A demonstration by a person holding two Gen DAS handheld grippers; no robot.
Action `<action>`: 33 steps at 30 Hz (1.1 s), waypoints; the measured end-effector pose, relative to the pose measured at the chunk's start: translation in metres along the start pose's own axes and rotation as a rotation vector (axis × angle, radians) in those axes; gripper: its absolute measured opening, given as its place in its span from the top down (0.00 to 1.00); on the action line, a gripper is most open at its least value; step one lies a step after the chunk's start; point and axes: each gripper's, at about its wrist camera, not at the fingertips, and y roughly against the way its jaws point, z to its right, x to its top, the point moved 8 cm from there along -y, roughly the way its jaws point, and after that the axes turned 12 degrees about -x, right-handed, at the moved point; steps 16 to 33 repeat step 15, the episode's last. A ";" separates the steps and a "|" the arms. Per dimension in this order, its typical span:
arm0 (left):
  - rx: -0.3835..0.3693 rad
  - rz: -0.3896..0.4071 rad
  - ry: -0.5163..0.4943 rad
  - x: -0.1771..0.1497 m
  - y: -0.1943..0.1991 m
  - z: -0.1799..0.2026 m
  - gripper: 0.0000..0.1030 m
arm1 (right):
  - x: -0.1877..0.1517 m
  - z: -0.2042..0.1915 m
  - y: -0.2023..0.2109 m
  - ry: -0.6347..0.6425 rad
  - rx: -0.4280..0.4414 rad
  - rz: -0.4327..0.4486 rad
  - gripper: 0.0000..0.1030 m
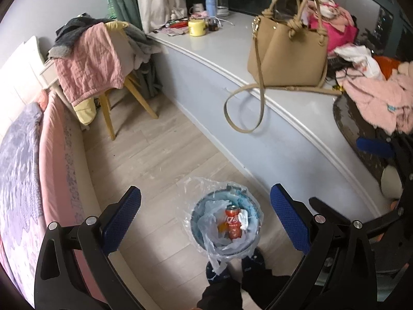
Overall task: Collect trash
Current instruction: 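Raise both open tools up out of the bin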
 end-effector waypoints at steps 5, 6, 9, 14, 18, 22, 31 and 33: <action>-0.007 0.022 -0.010 0.007 0.004 0.004 0.06 | 0.004 -0.001 0.003 0.014 0.004 0.007 0.07; -0.010 0.019 -0.012 0.006 0.004 0.005 0.06 | 0.004 -0.001 0.003 0.017 0.003 0.007 0.07; -0.033 0.002 -0.006 0.005 0.001 0.008 0.06 | 0.003 0.000 0.002 0.018 0.004 0.002 0.07; -0.045 -0.022 0.002 0.001 -0.001 0.012 0.06 | 0.002 0.002 0.002 0.020 0.004 -0.003 0.07; -0.042 -0.025 -0.002 0.001 -0.001 0.012 0.06 | 0.002 0.003 0.002 0.020 0.005 -0.003 0.07; -0.042 -0.025 -0.002 0.001 -0.001 0.012 0.06 | 0.002 0.003 0.002 0.020 0.005 -0.003 0.07; -0.042 -0.025 -0.002 0.001 -0.001 0.012 0.06 | 0.002 0.003 0.002 0.020 0.005 -0.003 0.07; -0.042 -0.025 -0.002 0.001 -0.001 0.012 0.06 | 0.002 0.003 0.002 0.020 0.005 -0.003 0.07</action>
